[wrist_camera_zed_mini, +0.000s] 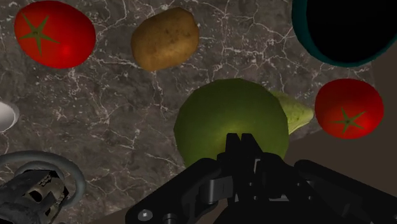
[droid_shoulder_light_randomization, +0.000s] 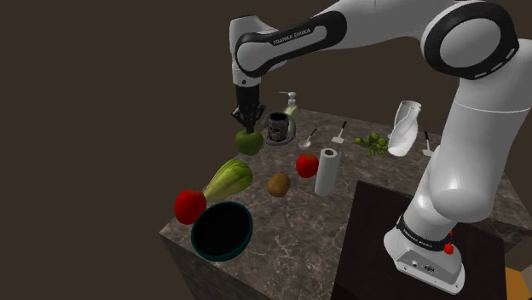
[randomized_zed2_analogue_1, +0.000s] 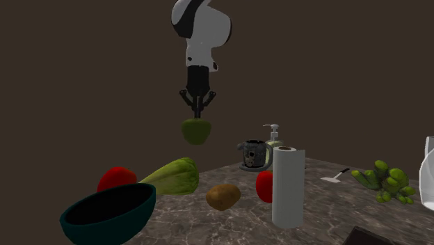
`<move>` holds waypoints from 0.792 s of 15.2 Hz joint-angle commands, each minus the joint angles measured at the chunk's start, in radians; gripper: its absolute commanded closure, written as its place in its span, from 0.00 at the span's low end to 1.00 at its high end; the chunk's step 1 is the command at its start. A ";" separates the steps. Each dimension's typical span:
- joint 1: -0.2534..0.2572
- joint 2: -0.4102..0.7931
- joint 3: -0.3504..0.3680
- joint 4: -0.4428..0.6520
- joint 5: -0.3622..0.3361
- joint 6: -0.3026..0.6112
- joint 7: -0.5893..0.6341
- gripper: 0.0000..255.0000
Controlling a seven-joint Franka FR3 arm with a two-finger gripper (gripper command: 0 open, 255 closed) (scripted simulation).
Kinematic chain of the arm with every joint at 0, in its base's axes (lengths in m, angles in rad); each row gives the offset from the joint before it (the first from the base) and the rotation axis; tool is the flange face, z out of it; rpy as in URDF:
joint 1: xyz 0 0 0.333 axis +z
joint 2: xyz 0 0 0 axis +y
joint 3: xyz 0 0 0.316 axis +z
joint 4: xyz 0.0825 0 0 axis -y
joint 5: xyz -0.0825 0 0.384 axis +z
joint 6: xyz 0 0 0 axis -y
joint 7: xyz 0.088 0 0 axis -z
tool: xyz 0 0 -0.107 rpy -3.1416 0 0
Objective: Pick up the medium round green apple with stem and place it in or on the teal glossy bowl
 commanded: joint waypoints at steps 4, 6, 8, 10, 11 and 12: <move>0.060 -0.039 0.047 -0.030 -0.001 -0.005 0.110 1.00; 0.085 -0.049 0.067 -0.035 -0.001 -0.008 0.154 1.00; 0.109 -0.056 0.087 -0.035 -0.002 -0.013 0.199 1.00; 0.134 -0.058 0.108 -0.030 -0.003 -0.019 0.245 1.00; 0.146 -0.058 0.119 -0.026 -0.004 -0.022 0.268 1.00; 0.158 -0.057 0.129 -0.021 -0.005 -0.026 0.291 1.00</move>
